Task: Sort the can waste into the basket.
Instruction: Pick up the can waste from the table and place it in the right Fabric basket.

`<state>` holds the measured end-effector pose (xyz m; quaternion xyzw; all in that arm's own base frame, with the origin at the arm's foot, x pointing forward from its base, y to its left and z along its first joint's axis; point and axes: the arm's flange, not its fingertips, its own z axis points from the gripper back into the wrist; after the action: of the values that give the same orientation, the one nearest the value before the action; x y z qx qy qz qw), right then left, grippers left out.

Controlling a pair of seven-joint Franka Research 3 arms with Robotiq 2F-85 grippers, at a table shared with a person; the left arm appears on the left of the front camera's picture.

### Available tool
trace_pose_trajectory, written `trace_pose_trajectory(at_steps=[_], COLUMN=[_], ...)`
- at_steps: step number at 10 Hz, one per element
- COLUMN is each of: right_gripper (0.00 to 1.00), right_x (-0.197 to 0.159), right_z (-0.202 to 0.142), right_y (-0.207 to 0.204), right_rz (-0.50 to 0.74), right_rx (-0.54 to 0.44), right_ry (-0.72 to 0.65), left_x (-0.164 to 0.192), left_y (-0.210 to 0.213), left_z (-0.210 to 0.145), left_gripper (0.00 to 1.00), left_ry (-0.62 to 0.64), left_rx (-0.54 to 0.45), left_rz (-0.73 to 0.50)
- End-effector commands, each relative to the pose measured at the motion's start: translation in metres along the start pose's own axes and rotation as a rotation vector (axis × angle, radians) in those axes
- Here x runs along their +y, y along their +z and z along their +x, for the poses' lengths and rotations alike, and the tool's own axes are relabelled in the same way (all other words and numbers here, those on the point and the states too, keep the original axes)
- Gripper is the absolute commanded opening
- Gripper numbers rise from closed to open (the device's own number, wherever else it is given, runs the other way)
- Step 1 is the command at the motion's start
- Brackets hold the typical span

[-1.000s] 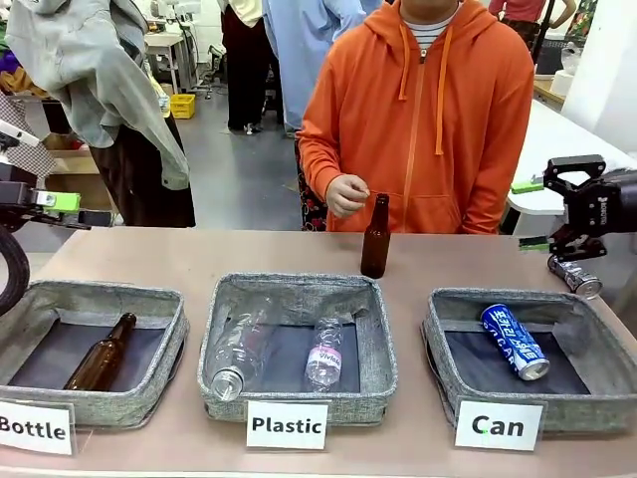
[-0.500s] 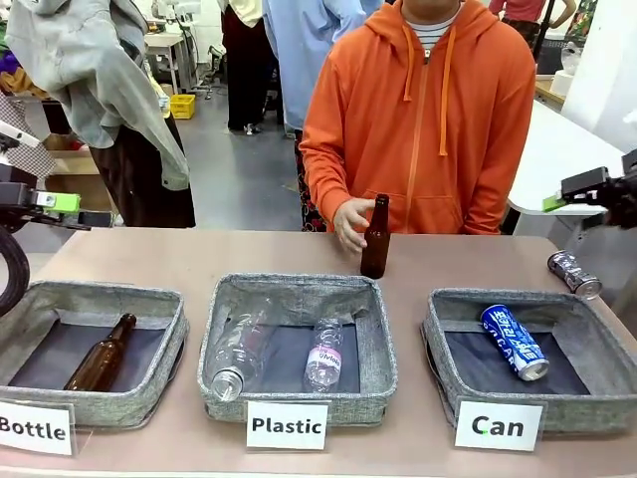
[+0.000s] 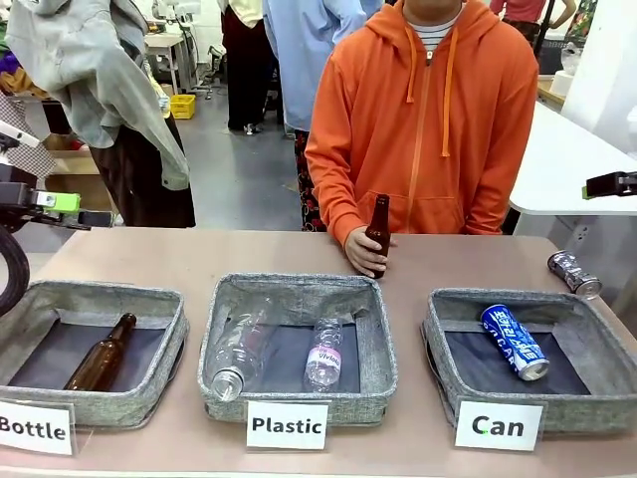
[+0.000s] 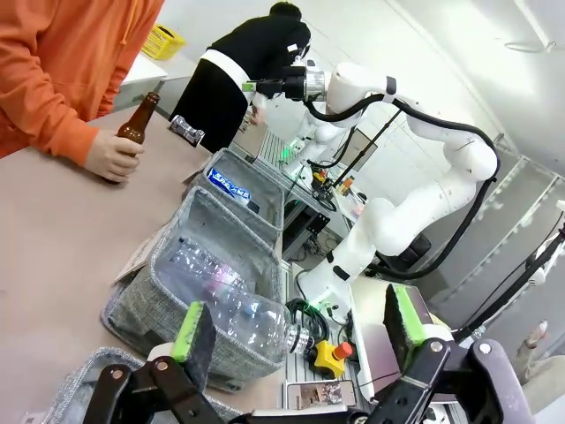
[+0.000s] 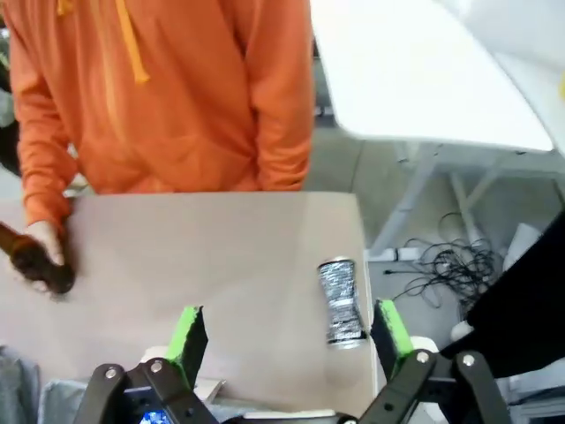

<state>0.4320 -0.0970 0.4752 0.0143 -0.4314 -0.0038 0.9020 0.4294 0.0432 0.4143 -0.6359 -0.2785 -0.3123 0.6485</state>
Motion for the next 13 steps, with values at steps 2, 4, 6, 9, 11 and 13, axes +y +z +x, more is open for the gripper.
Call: trace_pose_trajectory(at_steps=[2,4,6,9,11,13], right_gripper=[1.00,1.00,1.00,1.00,1.00,1.00], right_x=[-0.003,-0.006,-0.016,-0.038,-0.051,-0.057], right_z=[0.008,0.008,0.019,0.023,0.025,0.024], right_y=[0.003,-0.024,-0.062,-0.096,-0.118,-0.143], right_rz=[0.096,0.056,0.033,-0.008,0.024,0.030], right_rx=[0.040,0.180,0.319,0.422,0.423,0.466], right_ry=[-0.062,0.030,0.028,0.015,0.031,0.032], left_x=[-0.003,-0.003,-0.003,-0.003,-0.003,-0.003], left_y=[0.000,0.000,0.000,0.000,0.000,0.000], left_z=[0.000,0.000,0.000,0.000,0.000,0.000], left_gripper=[1.00,1.00,1.00,1.00,1.00,1.00], left_ry=[-0.001,-0.001,-0.001,-0.001,-0.001,-0.001], left_rx=[0.006,0.006,0.006,0.006,0.006,0.006], left_rz=[0.001,0.001,0.001,0.001,0.001,0.001])
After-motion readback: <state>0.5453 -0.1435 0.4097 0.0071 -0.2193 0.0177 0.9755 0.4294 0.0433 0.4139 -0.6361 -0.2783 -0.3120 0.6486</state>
